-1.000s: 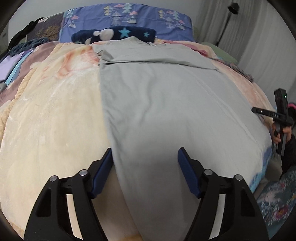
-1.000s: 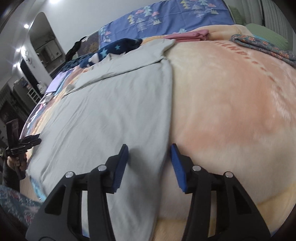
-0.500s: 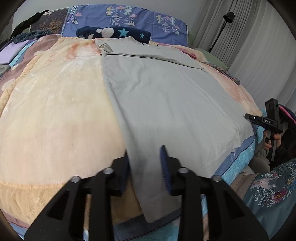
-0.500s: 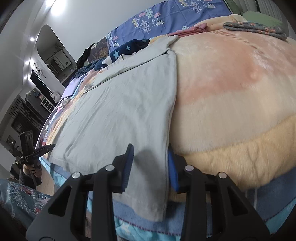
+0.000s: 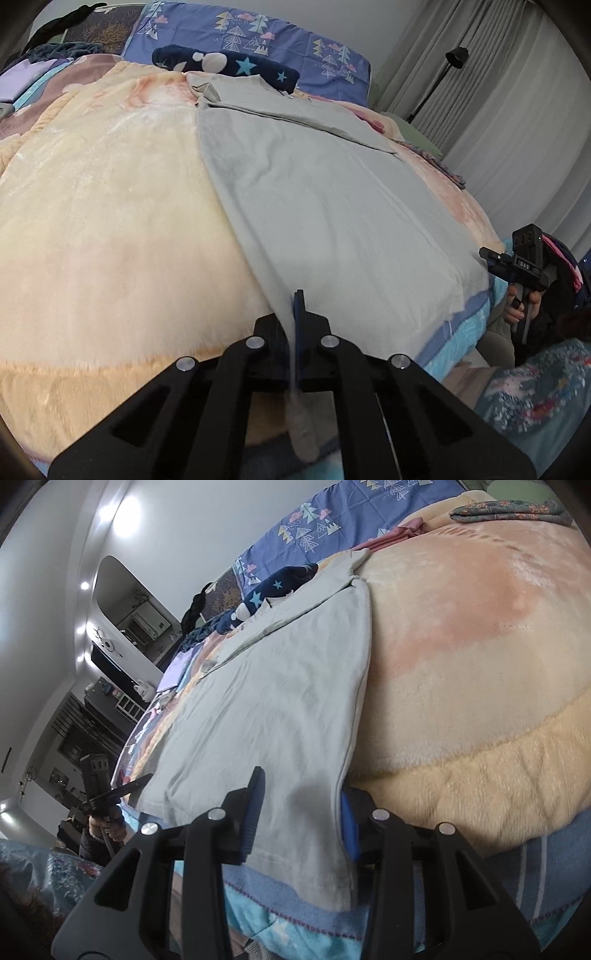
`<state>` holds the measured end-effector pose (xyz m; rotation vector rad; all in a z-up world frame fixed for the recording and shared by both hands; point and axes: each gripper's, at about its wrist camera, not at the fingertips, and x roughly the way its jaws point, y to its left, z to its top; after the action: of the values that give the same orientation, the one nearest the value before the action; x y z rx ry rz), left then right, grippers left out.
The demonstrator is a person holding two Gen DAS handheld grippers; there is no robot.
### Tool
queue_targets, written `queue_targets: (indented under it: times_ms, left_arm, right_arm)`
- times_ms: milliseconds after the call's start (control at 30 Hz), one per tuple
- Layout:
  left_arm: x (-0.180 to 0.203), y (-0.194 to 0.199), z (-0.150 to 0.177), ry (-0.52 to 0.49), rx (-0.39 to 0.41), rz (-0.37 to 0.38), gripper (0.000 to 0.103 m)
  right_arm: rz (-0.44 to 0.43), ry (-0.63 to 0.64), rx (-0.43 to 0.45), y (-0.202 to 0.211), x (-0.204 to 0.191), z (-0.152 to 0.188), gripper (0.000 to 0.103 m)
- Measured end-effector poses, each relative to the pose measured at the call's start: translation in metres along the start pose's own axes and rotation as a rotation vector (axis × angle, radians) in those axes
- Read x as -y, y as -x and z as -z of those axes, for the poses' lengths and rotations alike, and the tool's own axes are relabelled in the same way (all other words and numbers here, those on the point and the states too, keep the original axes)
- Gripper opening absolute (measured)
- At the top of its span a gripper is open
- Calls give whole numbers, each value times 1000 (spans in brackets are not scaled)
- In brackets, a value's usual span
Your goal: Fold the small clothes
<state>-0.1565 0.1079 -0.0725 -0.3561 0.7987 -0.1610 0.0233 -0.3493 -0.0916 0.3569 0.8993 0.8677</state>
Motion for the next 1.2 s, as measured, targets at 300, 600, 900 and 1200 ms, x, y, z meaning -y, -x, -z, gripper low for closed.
queue_targets:
  times_ms: [300,600,900,1200]
  left_arm:
    - [15,-1,-20,-49,53,-58,1]
    - [64,117,-85,-116,471,56,1]
    - [78,150,-58,-86,569,66,2]
    - [35,77,-93,32,421,21,2]
  right_arm:
    - [6,58,52,1,-16,-21,3]
    - [-153,135,357,74,-76,-90,3]
    - [-29,245,509,130,-93,-69,5]
    - [-31,64,394,48,-48,-104,3]
